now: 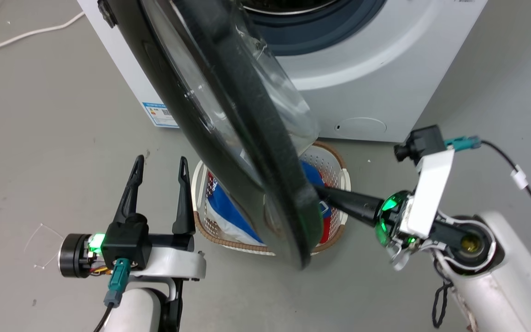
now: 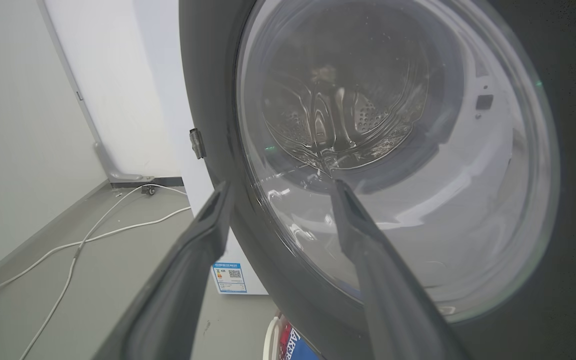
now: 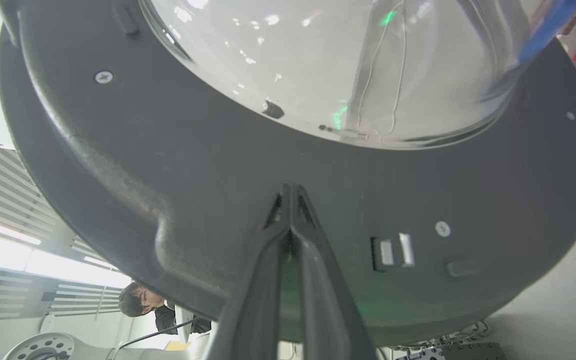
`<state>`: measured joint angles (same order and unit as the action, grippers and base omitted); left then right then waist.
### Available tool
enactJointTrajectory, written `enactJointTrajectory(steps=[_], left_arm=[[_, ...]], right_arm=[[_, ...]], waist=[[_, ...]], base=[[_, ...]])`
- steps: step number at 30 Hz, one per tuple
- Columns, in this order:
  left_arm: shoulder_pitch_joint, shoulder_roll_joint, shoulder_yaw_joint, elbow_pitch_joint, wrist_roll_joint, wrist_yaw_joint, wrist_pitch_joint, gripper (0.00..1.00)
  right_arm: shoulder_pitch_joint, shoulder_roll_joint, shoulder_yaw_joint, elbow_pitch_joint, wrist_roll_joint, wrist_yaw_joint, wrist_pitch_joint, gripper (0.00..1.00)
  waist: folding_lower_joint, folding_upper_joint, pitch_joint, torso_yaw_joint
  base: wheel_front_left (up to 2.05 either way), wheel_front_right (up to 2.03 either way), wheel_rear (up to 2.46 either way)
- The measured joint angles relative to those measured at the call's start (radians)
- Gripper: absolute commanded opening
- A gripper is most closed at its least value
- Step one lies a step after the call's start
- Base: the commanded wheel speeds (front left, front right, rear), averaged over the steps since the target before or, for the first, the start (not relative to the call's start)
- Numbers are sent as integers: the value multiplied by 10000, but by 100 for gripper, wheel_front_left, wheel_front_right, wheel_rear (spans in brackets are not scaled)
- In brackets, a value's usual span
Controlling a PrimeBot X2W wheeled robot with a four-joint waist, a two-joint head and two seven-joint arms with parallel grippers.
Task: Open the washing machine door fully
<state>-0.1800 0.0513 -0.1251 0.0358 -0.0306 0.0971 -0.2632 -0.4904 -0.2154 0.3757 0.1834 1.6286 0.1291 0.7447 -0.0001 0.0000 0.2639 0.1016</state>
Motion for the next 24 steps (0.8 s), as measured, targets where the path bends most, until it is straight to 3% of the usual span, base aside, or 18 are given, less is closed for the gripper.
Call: enactJointTrajectory(steps=[12,17,24], left_arm=[[769,6,188,186,88,-17,0,100],[1124,19,274,255,104,-48,0,100],[1542,52,349,309,150,-46,0,100]], right_arm=[[1349,658,44,-61,96,0,-462,0],[1887,817,-662,-107,63,0,-1400,0],[2706,1235,-2017,-963,-236,0,-3503,0]], waist=[[0,0,-1016,-126],[-1,0,-1497,-218],[-1,1,-2074,-393]], base=[[0,0,0],[0,0,0],[0,0,0]])
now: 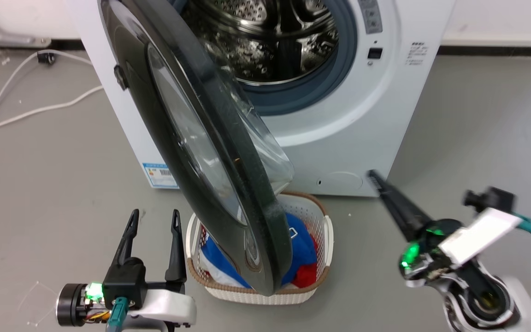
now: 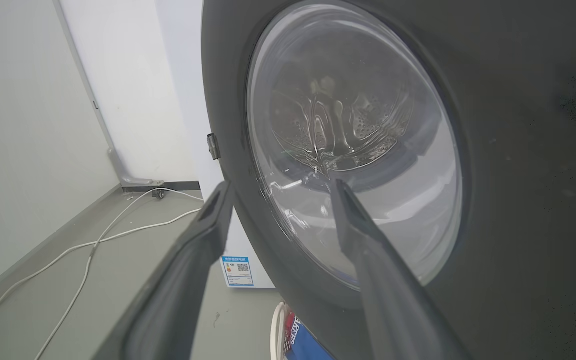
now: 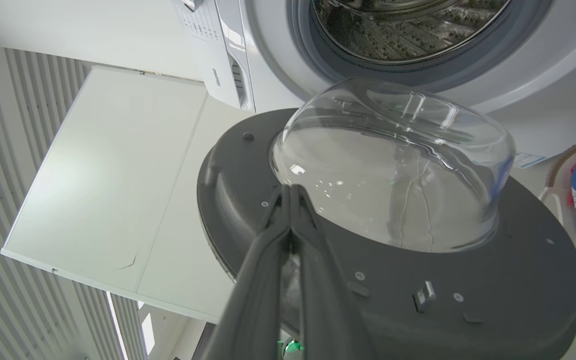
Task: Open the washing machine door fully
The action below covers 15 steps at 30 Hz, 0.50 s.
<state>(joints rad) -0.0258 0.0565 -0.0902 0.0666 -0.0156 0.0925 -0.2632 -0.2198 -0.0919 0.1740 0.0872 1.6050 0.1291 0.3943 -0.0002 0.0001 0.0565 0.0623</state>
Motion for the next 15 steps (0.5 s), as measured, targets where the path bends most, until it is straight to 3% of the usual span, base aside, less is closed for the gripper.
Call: enactJointTrajectory(steps=[9,15], left_arm=[[264,-4,-33,6,27,-4,0,100],[417,0,-31,-21,27,31,0,100]], right_arm=[[1239,203,-1221,-1183,-982,2,-2824,0],[1887,-397,-932,-1609,-3804,0,-5473,0]], waist=[[0,-1,-538,-131],[0,-1,-663,-190]], base=[[0,0,0],[0,0,0]])
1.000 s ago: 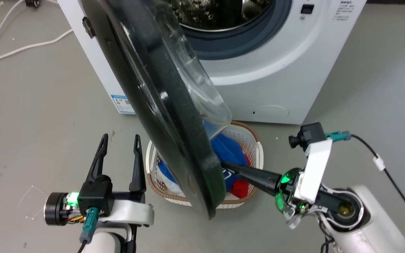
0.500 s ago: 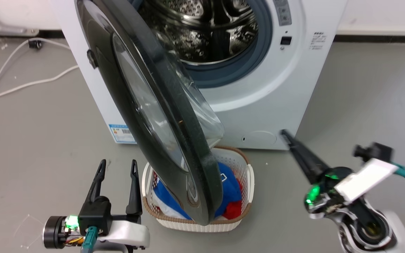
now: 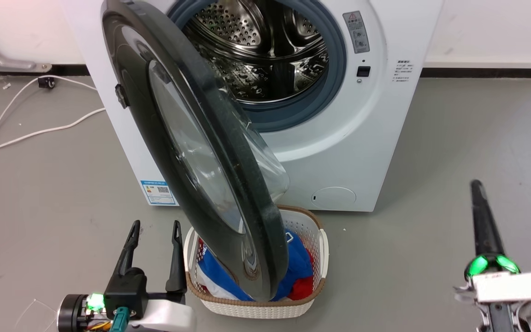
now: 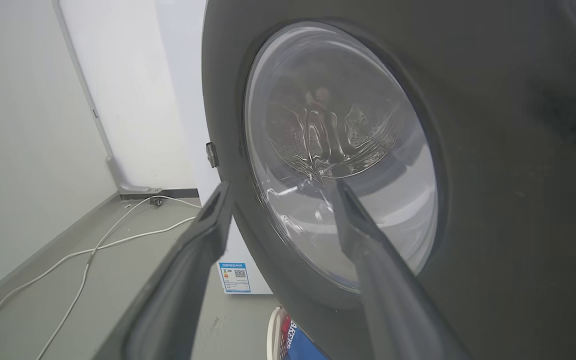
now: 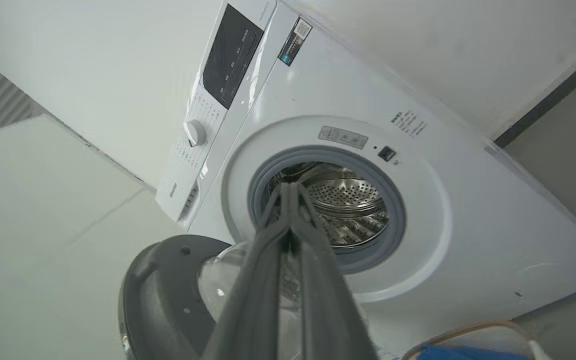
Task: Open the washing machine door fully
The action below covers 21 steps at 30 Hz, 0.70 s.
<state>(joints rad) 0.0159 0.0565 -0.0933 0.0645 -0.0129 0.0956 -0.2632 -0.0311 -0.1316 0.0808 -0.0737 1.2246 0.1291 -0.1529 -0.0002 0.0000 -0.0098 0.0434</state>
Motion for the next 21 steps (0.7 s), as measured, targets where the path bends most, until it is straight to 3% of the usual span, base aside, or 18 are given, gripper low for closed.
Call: enactJointTrajectory(steps=[4,9,14,16,17,18,21], left_arm=[[10,-6,-12,-8,0,12,0,100],[18,-10,-10,-13,10,23,0,100],[18,-8,-12,-4,12,23,0,100],[17,-10,-23,-2,12,21,0,100],[17,-10,-17,-2,12,21,0,100],[17,-10,-21,-2,12,21,0,100],[18,-12,-23,-2,12,17,0,100]], right_arm=[[271,-493,88,232,-3287,4,-1058,0],[331,142,-970,-384,-7820,4,-1104,0],[829,610,-1290,-545,-10516,17,-1104,0],[1003,681,-1304,-405,-11215,17,-1104,46],[1068,742,-1360,-295,-11286,19,-1104,81],[1141,779,-1476,-194,-11244,17,-1104,100],[1299,782,-1691,151,-11095,17,-1104,100]], waist=[[0,0,-64,-40],[0,0,-69,-96],[1,0,-73,-80],[1,0,-76,-58],[1,0,-80,-52],[1,0,-86,-46],[1,0,-114,-20]], base=[[0,0,0],[0,0,0],[0,0,0],[0,0,0],[0,0,0],[0,0,0],[0,0,0]])
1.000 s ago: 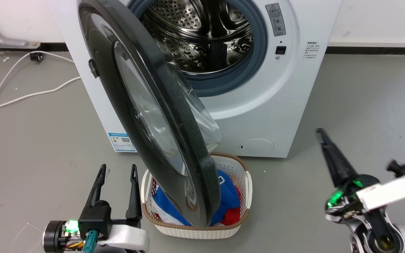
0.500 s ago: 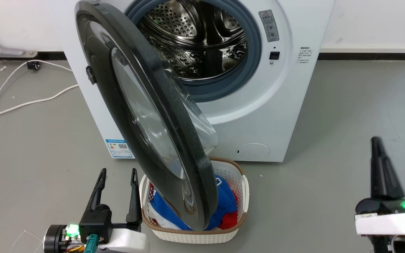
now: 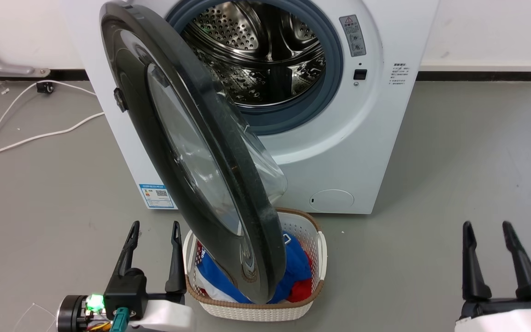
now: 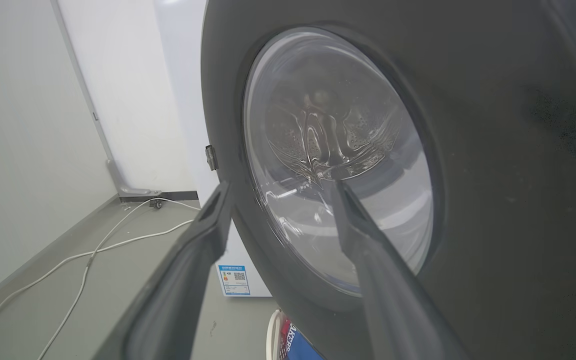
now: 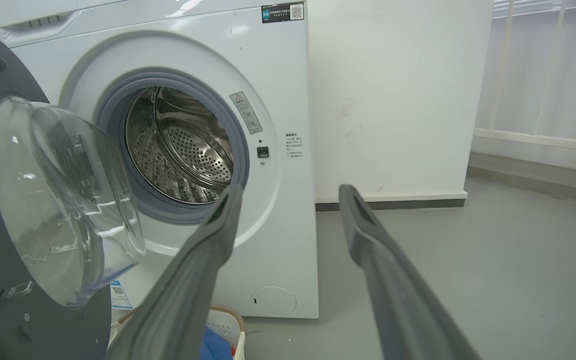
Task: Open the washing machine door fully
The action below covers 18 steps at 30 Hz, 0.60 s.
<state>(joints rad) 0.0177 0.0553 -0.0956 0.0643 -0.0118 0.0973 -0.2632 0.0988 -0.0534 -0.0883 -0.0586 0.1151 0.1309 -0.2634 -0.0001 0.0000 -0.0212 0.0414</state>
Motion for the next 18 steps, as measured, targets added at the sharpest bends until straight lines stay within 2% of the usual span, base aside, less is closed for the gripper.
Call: enactJointTrajectory(steps=[18], left_arm=[[103,10,38,-8,4,15,0,100]], right_arm=[[459,13,201,539,253,0,0,100]], waist=[[1,0,-58,-21]], base=[[0,0,0]])
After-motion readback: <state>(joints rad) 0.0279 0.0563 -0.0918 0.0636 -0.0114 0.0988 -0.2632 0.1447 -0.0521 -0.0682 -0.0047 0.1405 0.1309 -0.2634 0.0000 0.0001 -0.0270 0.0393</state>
